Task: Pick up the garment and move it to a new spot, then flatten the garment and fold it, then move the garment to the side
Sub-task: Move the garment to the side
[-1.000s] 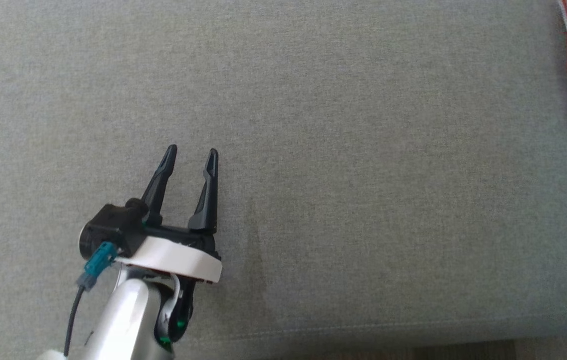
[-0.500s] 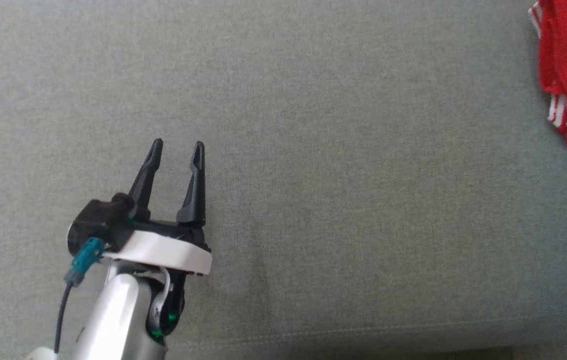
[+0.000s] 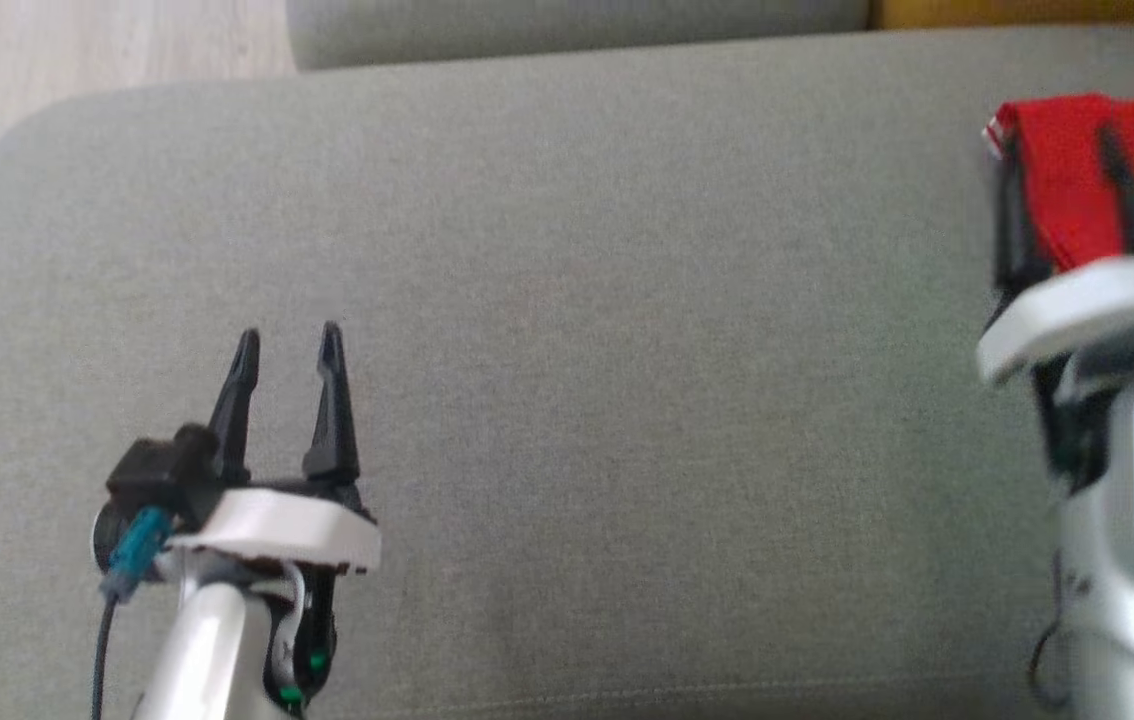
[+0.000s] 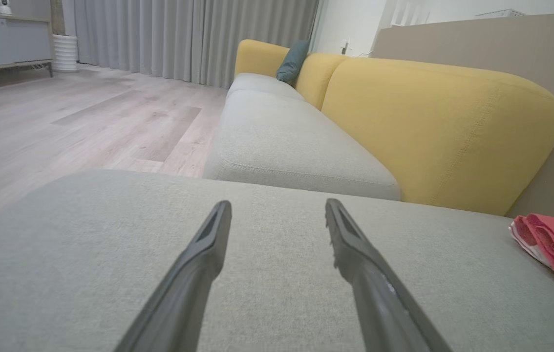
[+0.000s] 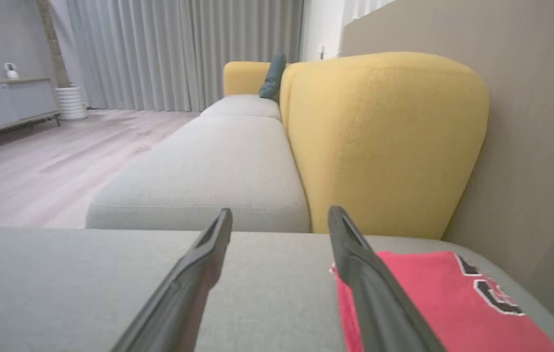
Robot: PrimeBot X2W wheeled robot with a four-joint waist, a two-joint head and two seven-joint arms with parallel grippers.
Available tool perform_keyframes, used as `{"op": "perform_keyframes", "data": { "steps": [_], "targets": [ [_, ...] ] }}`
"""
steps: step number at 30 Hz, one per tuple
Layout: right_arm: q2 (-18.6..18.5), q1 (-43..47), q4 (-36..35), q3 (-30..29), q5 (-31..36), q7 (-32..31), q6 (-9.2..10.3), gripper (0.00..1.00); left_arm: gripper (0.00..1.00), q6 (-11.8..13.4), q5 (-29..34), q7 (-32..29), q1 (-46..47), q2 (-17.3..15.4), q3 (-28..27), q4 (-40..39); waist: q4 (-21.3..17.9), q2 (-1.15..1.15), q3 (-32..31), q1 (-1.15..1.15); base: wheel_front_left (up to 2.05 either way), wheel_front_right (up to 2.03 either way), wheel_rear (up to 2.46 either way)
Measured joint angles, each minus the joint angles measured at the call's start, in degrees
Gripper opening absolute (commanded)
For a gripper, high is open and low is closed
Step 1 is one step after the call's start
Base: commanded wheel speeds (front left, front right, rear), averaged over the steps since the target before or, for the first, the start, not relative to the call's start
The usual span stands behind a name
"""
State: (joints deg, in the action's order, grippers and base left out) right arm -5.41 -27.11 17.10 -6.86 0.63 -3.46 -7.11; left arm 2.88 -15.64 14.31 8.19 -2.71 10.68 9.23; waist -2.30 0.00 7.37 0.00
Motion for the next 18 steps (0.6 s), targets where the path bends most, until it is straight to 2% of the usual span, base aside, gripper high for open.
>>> {"op": "perform_keyframes", "data": {
  "steps": [6, 10, 18],
  "targets": [
    [1.99, 9.79, -4.07, 2.6, -2.67, 3.9, 0.0, 1.0, 1.0, 0.68, 0.46, 0.0, -2.47, 0.0, -0.19, 1.03, 0.69, 0.0, -3.02, 0.0, 0.0, 0.0, 0.0],
    [2.34, 15.19, -5.75, 5.23, -7.39, 6.33, 0.0, 1.0, 1.0, 0.71, 0.68, -0.01, -3.61, 0.0, 0.13, 2.18, 1.14, 0.0, -4.22, 0.0, 0.0, 0.0, 0.0],
    [2.61, 21.2, -5.25, 6.91, -10.74, 10.73, 0.0, 1.0, 1.0, 0.58, 0.24, -0.01, -5.27, -0.01, 1.41, 2.63, 1.8, 0.0, -5.37, 0.0, 0.0, 0.0, 0.0]
  ]
}}
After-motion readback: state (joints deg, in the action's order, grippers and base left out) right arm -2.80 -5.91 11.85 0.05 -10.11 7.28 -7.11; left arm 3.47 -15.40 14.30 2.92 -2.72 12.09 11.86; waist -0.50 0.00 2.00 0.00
